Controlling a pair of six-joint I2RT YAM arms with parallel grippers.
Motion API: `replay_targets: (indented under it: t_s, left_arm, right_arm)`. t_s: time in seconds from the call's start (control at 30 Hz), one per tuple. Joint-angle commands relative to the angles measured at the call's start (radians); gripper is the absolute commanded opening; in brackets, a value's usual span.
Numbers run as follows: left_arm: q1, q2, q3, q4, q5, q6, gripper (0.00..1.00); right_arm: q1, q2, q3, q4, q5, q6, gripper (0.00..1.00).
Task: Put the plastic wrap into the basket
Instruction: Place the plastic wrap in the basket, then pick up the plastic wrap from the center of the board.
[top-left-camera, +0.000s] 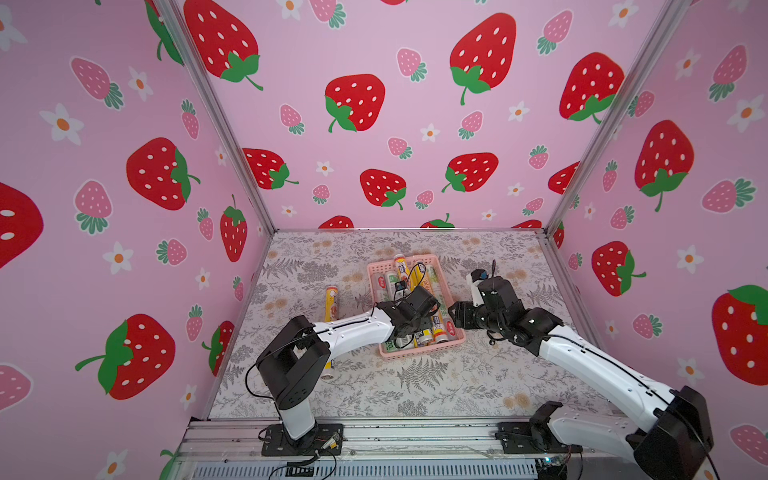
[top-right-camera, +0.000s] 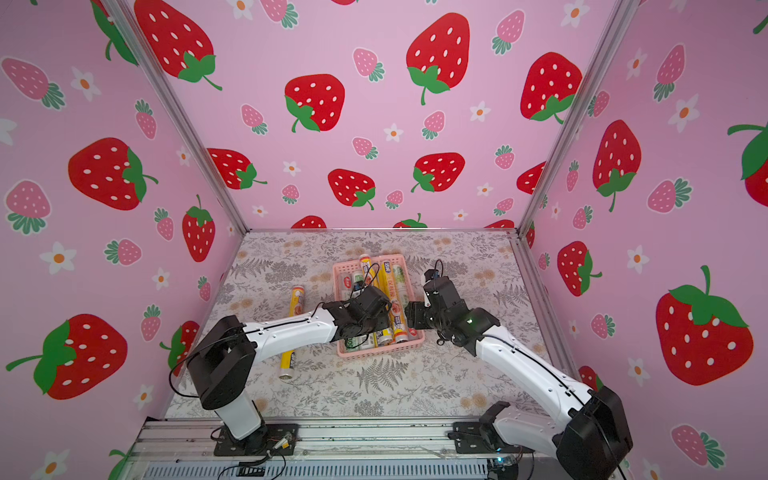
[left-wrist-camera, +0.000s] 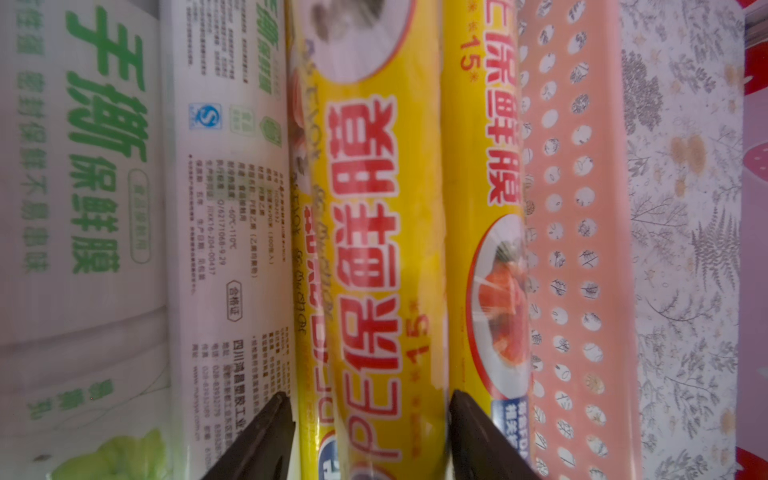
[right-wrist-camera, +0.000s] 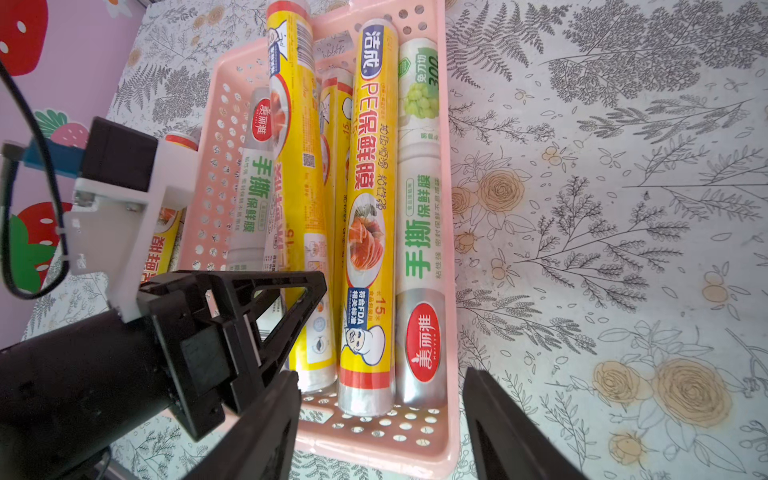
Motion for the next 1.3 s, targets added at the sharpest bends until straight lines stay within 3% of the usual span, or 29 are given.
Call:
replay_targets:
  t_s: [0.0,0.13,0.4,0.53,0.83,1.27]
  left_arm:
    - [-0.005,-0.044,0.04,-0.055,-0.01,0.034,0.75]
    - [-0.004,-0.117,0.049,-0.167,-0.061,0.088,0.84]
    - [0.01,-0.383,-0.012,-0.47,-0.305,0.159,0.89]
    - [0.07,-0.518,-0.068,-0.595,-0.404,0.165,0.91]
    - [0.405,-0.739,-0.4,-0.452,-0.151,0.245,0.9]
    - [0.504,-0.61,-0.515,-0.295,-0.102,0.289,0.85]
  right_arm:
    - [-0.003,0.008,-0.004,0.015,-0.002,-0.013,0.67]
    - [-0.004,0.009,0.007,0.013,0.002,-0.018,0.67]
    - [-0.004,0.014,0.035,0.002,-0.003,-0.029,0.67]
    - [-0.004,0.019,0.042,0.001,-0.015,-0.018,0.67]
    - [-0.004,0.019,0.022,0.004,-0.025,0.024,0.67]
    - [0.046,0.135,0.138,-0.011,-0.049,0.036,0.67]
